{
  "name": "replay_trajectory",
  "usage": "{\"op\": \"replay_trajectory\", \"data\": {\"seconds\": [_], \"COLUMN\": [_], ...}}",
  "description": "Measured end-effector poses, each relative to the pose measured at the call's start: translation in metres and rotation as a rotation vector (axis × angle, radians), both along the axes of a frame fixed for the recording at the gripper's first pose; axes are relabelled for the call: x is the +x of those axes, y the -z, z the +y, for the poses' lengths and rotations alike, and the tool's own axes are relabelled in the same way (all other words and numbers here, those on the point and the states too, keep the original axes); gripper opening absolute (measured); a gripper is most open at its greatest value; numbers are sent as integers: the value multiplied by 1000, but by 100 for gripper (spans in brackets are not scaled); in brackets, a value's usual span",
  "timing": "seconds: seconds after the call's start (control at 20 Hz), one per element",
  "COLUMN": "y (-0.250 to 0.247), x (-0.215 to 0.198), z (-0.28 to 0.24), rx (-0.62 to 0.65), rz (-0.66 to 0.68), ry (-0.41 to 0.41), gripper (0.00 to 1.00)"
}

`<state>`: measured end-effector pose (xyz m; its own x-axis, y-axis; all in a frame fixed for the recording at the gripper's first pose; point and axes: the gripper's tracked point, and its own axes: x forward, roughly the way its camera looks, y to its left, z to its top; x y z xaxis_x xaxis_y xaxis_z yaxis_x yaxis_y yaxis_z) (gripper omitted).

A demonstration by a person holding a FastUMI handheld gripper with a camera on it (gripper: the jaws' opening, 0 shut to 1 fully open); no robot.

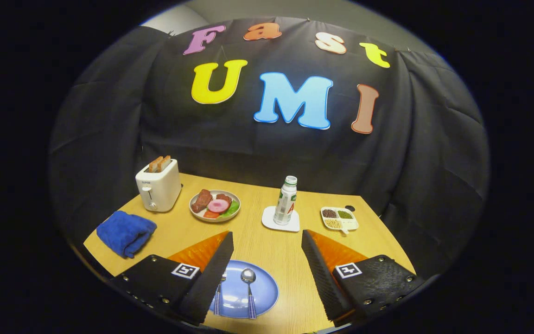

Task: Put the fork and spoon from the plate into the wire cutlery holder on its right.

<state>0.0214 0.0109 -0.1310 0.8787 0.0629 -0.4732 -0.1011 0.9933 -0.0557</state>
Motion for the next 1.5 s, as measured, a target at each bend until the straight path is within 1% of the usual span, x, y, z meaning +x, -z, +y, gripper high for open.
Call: {"op": "replay_trajectory", "data": {"seconds": [0.5, 0.7, 0.95, 1.2, 1.35, 1.5], "y": [78, 114, 149, 185, 197, 207], "x": [-19, -33, -47, -59, -62, -63], "z": [0, 5, 8, 6, 6, 7], "rx": [-33, -63, -122, -171, -189, -216], "rz": [279, 403, 509, 645, 713, 760], "ry": [-72, -104, -161, -216, -239, -255], "gripper": [91, 91, 91, 90, 82, 82]}}
